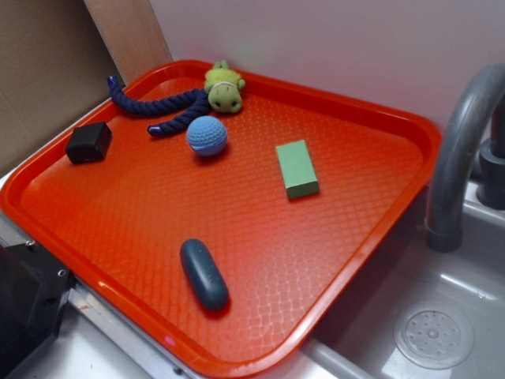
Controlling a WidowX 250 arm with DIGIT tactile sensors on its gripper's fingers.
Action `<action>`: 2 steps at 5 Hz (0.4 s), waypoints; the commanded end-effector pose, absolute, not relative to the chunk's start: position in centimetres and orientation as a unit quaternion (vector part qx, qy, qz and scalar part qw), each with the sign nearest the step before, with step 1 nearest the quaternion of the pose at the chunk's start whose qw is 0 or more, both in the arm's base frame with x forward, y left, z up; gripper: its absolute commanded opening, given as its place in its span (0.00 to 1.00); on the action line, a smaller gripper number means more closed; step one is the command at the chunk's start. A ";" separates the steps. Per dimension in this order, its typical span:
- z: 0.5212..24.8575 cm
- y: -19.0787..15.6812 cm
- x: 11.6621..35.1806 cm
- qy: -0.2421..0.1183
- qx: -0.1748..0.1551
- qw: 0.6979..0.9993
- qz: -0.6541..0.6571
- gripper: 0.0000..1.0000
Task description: Grab the blue ball.
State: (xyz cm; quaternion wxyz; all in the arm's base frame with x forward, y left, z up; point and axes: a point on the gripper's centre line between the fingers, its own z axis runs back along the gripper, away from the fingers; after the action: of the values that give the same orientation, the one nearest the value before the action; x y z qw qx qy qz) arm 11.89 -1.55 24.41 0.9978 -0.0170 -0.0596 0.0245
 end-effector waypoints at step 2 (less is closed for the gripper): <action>19.6 0.8 16.9 -0.093 -0.071 0.982 0.150 1.00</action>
State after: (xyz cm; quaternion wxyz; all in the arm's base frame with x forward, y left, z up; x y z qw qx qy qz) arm 16.45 0.10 19.22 0.9857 -0.0672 -0.0758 0.1347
